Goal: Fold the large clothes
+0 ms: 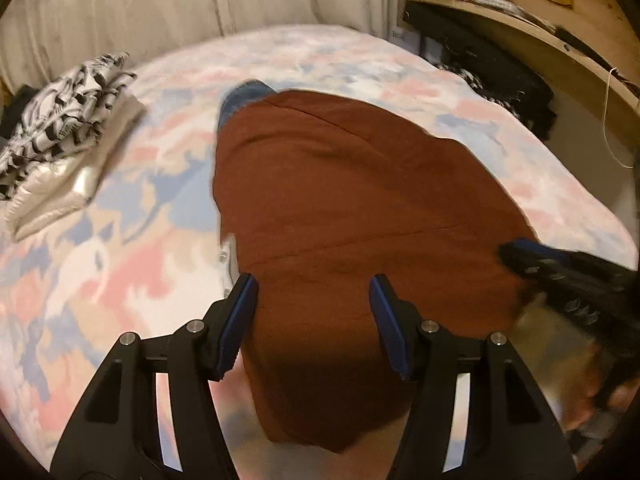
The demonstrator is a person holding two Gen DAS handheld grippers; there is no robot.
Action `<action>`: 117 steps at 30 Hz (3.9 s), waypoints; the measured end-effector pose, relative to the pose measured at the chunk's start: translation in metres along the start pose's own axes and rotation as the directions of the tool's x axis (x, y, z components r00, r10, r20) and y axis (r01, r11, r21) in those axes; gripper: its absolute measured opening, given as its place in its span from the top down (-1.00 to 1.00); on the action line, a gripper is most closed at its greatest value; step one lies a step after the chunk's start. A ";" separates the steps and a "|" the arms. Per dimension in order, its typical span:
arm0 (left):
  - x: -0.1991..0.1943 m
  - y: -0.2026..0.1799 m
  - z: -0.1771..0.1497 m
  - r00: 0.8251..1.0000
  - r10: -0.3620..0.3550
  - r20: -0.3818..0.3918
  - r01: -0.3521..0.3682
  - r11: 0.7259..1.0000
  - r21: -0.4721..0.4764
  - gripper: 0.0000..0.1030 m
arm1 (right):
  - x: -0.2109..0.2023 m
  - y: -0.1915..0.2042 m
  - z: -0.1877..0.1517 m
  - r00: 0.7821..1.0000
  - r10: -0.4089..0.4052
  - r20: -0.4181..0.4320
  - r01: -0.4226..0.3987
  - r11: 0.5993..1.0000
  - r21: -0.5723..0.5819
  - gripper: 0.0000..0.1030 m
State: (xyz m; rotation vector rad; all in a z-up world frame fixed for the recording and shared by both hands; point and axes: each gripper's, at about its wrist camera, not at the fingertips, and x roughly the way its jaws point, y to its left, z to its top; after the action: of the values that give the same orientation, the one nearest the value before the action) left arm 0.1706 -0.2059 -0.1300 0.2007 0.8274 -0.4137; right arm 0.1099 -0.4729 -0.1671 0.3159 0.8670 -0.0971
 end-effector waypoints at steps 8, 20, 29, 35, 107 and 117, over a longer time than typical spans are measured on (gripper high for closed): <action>-0.005 -0.004 -0.006 1.000 0.007 -0.008 -0.007 1.000 0.003 -0.10 | 0.006 -0.040 -0.029 0.999 0.012 0.044 -0.019 0.985 0.170 0.51; -0.014 0.011 -0.008 0.996 -0.051 -0.068 0.044 0.994 -0.098 -0.30 | 0.008 -0.033 -0.029 0.998 -0.028 0.054 0.017 0.979 0.201 0.45; -0.049 0.019 -0.029 0.995 -0.063 -0.076 0.055 0.994 -0.099 -0.31 | -0.025 -0.013 -0.051 0.999 0.009 0.047 -0.018 0.979 0.202 0.03; -0.074 0.029 -0.042 0.993 -0.095 -0.074 0.085 0.987 -0.133 -0.32 | -0.043 0.005 -0.076 0.999 0.042 0.017 -0.044 0.985 0.164 0.02; 0.137 0.071 0.024 0.850 -0.492 -0.187 0.333 0.777 -0.534 -1.00 | 0.202 -0.078 0.086 0.787 0.578 -0.217 -0.483 0.796 0.366 -0.88; 0.116 0.056 0.052 0.916 -0.374 -0.146 0.295 0.873 -0.389 -0.21 | 0.171 -0.019 0.097 0.846 0.511 -0.153 -0.479 0.854 0.203 0.48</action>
State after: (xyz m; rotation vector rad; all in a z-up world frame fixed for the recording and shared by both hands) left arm 0.2995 -0.2047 -0.1811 -0.2516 1.1453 -0.5658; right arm 0.2878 -0.5139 -0.2431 0.7019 0.9555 0.3604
